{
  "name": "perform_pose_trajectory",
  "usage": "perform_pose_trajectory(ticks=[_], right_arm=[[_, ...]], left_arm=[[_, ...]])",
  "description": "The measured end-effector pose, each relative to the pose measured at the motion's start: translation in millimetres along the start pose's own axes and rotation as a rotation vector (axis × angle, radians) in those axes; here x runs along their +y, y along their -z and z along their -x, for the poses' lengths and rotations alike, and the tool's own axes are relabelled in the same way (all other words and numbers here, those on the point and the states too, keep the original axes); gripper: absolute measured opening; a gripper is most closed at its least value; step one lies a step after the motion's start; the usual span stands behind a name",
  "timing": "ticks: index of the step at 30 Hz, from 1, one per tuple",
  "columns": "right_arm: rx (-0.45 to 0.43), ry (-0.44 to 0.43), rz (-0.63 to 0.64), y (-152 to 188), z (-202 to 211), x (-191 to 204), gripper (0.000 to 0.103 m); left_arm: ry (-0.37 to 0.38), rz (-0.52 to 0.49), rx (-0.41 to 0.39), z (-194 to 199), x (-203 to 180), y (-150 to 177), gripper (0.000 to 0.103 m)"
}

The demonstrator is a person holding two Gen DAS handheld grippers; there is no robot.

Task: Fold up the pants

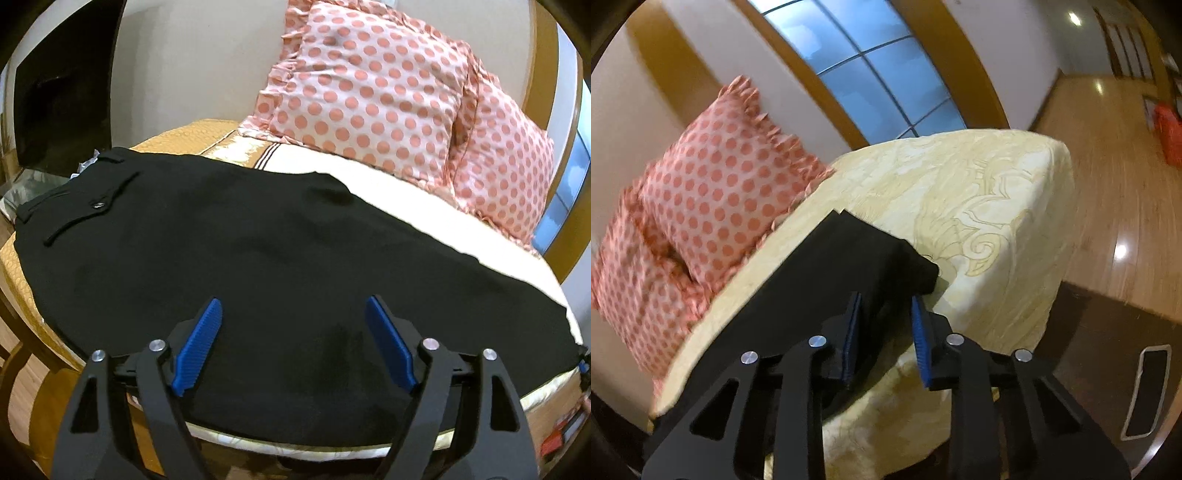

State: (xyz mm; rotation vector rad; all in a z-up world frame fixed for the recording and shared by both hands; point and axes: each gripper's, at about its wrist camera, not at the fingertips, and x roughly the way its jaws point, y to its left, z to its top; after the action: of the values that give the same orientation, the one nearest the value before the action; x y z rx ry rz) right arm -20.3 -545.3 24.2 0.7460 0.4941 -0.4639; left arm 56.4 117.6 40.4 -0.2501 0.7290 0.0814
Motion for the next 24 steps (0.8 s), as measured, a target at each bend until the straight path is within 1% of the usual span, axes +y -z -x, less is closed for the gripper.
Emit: perform_pose_trajectory(ticks=[2, 4, 6, 8, 11, 14, 15, 17, 20, 21, 22, 23, 24], right_arm=[[0.002, 0.004, -0.008, -1.1, -3.0, -0.6, 0.016], [0.014, -0.014, -0.007, -1.4, -5.7, 0.6, 0.009], [0.007, -0.037, -0.003, -2.4, -4.3, 5.7, 0.009], [-0.009, -0.078, 0.029, -6.3, 0.1, 19.6, 0.008], [-0.032, -0.182, 0.128, -10.6, 11.9, 61.6, 0.008], [-0.023, -0.327, 0.243, -4.8, 19.7, 122.6, 0.008], [-0.004, -0.392, 0.284, 2.0, 21.0, 148.6, 0.008], [0.043, -0.502, 0.349, 19.3, 21.4, 191.4, 0.008], [0.179, -0.689, 0.45, 66.8, 18.1, 259.6, 0.008], [0.257, -0.757, 0.491, 93.4, 15.7, 283.7, 0.008], [0.32, -0.795, 0.529, 115.1, 13.5, 299.7, 0.008], [0.408, -0.829, 0.589, 147.8, 9.6, 317.6, 0.008], [0.466, -0.838, 0.631, 171.3, 6.4, 326.3, 0.008]], left_arm=[[-0.002, -0.009, 0.001, -3.1, -0.6, 3.7, 0.085], [-0.005, -0.028, -0.002, -5.2, -1.6, 6.6, 0.088], [-0.01, -0.058, -0.007, -7.1, -5.5, 9.3, 0.092], [-0.017, -0.082, -0.011, -8.9, -9.1, 11.2, 0.097], [-0.03, -0.109, -0.021, -11.5, -13.1, 14.4, 0.101], [-0.039, -0.118, -0.029, -11.6, -14.3, 15.6, 0.101], [-0.036, -0.116, -0.031, -11.4, -13.8, 15.7, 0.101], [-0.021, -0.101, -0.036, -10.2, -10.8, 14.9, 0.101], [-0.006, -0.081, -0.038, -9.3, -8.8, 13.4, 0.101], [-0.002, -0.074, -0.039, -8.9, -8.0, 12.9, 0.101], [0.0, -0.069, -0.039, -8.3, -8.0, 12.9, 0.101], [0.003, -0.066, -0.039, -8.1, -7.6, 12.8, 0.101], [0.006, -0.063, -0.04, -7.9, -7.0, 12.8, 0.101]])
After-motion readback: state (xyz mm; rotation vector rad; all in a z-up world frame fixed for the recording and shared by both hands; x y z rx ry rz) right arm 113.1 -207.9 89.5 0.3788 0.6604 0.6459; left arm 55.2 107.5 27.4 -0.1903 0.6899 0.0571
